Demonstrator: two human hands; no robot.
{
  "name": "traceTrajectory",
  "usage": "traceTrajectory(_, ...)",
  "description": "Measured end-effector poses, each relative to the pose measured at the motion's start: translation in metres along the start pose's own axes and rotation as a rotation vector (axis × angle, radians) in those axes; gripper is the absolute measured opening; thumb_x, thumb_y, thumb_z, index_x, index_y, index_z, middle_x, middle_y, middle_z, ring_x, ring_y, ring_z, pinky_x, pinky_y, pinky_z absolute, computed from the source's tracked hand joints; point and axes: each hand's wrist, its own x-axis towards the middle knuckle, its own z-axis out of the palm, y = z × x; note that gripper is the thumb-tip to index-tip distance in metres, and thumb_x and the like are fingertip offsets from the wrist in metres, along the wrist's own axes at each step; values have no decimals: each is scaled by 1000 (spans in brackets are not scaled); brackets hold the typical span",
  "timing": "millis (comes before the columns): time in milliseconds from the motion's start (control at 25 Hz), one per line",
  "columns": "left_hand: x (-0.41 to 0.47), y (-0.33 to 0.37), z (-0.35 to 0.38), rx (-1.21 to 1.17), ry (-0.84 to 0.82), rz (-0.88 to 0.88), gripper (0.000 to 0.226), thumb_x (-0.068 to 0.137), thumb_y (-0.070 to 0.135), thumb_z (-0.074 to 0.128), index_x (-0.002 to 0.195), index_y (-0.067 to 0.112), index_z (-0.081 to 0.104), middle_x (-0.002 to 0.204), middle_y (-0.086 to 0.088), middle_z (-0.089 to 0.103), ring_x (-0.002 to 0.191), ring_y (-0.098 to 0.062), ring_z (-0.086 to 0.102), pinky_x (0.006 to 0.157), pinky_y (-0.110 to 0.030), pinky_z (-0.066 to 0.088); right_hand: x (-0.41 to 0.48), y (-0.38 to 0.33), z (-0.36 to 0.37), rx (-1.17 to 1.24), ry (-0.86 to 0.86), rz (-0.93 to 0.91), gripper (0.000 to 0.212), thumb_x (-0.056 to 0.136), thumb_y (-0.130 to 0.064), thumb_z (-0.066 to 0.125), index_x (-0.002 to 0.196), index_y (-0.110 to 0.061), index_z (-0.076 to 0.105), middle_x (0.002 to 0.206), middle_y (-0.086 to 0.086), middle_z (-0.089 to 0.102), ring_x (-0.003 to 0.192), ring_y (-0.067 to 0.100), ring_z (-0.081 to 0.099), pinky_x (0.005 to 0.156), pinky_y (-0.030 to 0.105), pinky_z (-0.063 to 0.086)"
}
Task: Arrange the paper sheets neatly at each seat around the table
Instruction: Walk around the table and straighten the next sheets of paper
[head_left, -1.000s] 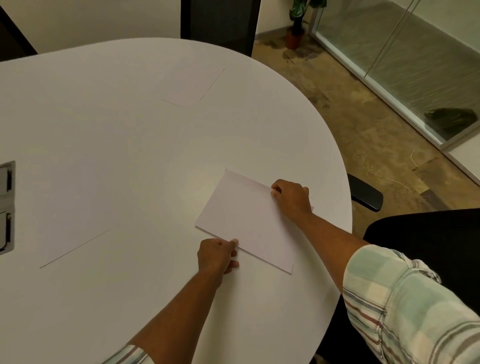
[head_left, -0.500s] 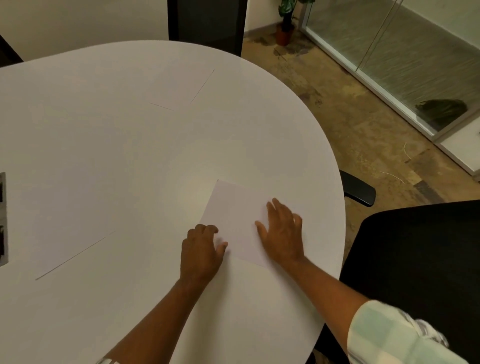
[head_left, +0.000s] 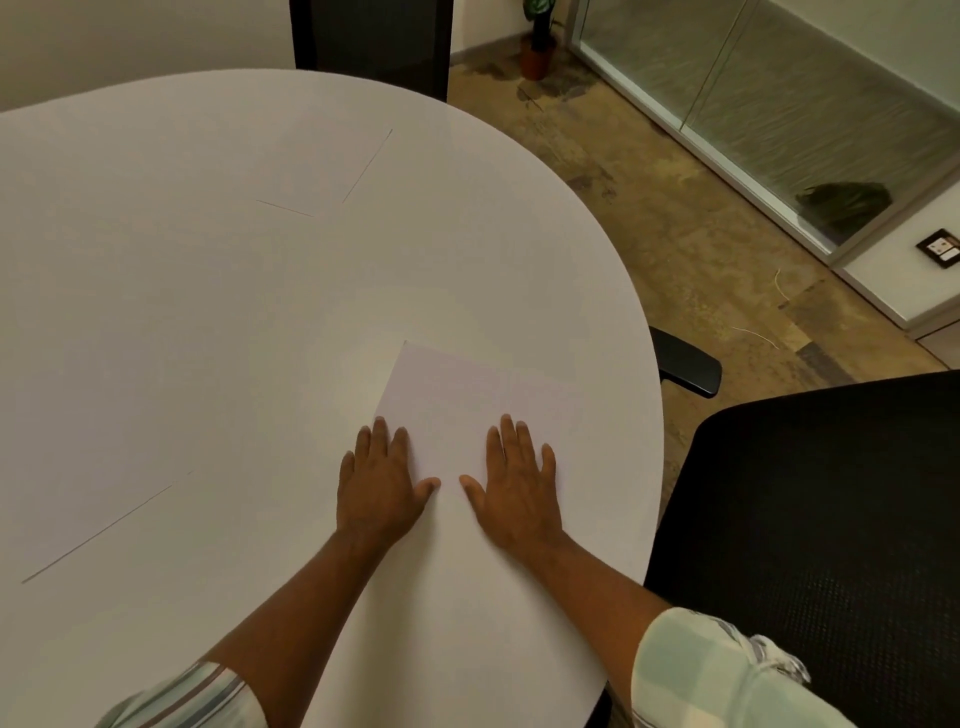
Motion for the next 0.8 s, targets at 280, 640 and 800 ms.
traceTrajectory(280,9,-2,-2,0,-24,-21,88,90,66,62,156,17,32,172,-16,21,159,-38,21,120,-61,36,7,1,5,-26,11,-15,84,104,-66,22,165,-10,14,174,13,2,161,31,2,126,60,12)
traceTrajectory(640,10,-6,3,15,-21,-22,94,93,69,57,163,16,21,175,-14,15,161,-36,15,125,-60,29,5,-6,7,-40,-12,13,85,102,-66,16,165,-10,9,174,14,-1,161,32,-1,126,61,10)
traceTrajectory(800,10,-11,6,20,-14,-9,95,94,70,56,164,17,20,176,-14,13,162,-35,14,127,-57,27,1,-8,10,-50,-1,25,84,103,-65,17,165,-8,12,174,14,3,161,33,3,125,61,14)
